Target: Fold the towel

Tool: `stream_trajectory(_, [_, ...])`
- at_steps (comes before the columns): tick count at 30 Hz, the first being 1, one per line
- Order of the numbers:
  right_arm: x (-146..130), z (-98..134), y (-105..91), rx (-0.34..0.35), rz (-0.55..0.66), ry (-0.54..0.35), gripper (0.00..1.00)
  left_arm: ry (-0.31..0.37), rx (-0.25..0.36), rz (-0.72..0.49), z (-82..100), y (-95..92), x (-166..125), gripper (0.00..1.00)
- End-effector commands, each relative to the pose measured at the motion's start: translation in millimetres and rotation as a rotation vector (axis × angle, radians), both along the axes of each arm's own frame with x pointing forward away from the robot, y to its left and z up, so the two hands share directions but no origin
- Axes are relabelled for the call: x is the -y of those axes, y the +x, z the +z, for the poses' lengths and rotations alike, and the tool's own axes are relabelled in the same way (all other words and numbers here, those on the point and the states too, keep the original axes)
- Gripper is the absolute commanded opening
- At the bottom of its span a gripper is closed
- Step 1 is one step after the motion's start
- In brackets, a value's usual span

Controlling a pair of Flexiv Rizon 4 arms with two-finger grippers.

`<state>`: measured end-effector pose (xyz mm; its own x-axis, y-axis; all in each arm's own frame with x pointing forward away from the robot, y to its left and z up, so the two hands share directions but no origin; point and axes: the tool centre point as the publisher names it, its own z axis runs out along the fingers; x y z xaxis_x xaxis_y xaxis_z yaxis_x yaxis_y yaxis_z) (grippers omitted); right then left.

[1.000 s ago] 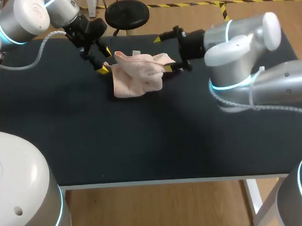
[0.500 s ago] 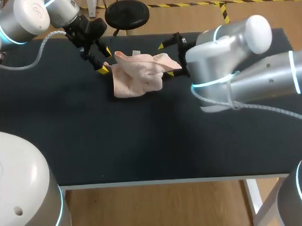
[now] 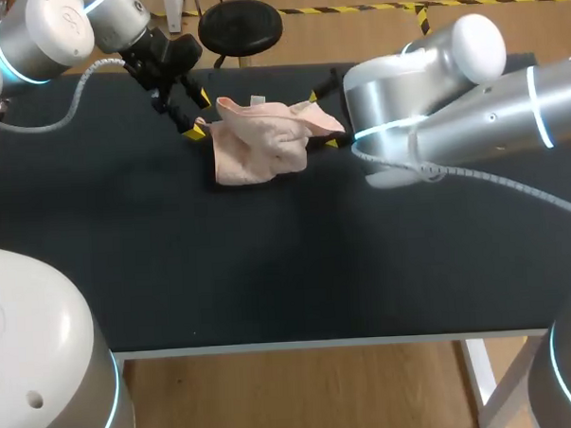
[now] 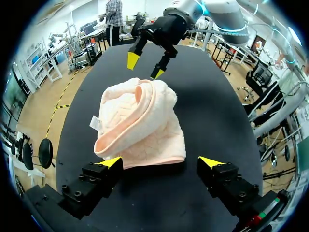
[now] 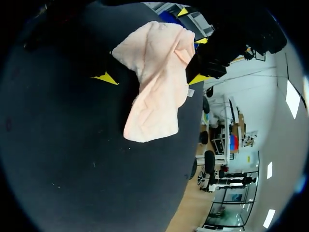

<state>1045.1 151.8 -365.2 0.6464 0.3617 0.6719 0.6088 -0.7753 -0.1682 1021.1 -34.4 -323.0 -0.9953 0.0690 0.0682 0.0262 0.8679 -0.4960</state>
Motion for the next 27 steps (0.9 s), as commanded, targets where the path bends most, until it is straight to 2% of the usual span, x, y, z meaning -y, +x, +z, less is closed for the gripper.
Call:
stream_trajectory(1, [0, -6, 6.8, -0.035, 0.012, -0.027, 0.58, -0.003, 0.001, -0.001, -1.0, 0.1, 0, 1.00])
stream_trajectory(2, [0, -8, 7.7, -0.032, 0.012, -0.024, 0.57, -0.003, 0.001, -0.001, -1.0, 0.1, 0, 1.00])
stream_trajectory(6, [-4, -13, 12.1, -0.025, 0.011, -0.015, 0.64, -0.003, 0.001, -0.001, -1.0, 0.1, 0, 1.00])
stream_trajectory(8, [-7, -16, 12.5, -0.024, 0.014, -0.012, 0.71, -0.003, 0.001, -0.001, -1.0, 0.1, 0, 1.00])
stream_trajectory(10, [-9, -18, 13.6, -0.023, 0.018, -0.010, 0.89, -0.003, 0.001, -0.001, -1.0, 0.1, 0, 1.00])
stream_trajectory(11, [-10, -19, 14.5, -0.022, 0.018, -0.009, 0.93, -0.003, 0.001, -0.001, -1.0, 0.1, 0, 1.00])
stream_trajectory(13, [-12, -22, 17.7, -0.015, 0.018, -0.004, 0.97, -0.003, 0.001, -0.001, -1.0, 0.1, 0, 1.00])
stream_trajectory(14, [-13, -22, 18.5, -0.013, 0.018, -0.003, 0.95, -0.003, 0.001, -0.001, -1.0, 0.1, 0, 1.00])
stream_trajectory(15, [-13, -23, 19.0, -0.012, 0.018, -0.003, 0.87, -0.003, 0.001, -0.001, -1.0, 0.1, 0, 1.00])
stream_trajectory(16, [-14, -24, 19.6, -0.010, 0.020, -0.003, 0.69, -0.003, 0.001, -0.001, -1.0, 0.1, 0, 1.00])
stream_trajectory(17, [-14, -25, 20.0, -0.010, 0.022, -0.005, 0.43, -0.003, 0.001, -0.001, -1.0, 0.1, 0, 1.00])
stream_trajectory(19, [-13, -25, 20.2, -0.007, 0.025, -0.013, 0.00, -0.003, 0.001, -0.001, -1.0, 0.1, 0, 1.00])
stream_trajectory(27, [-11, -22, 20.6, 0.020, 0.037, -0.029, 0.00, -0.003, 0.001, -0.001, -1.0, 0.1, 0, 1.00])
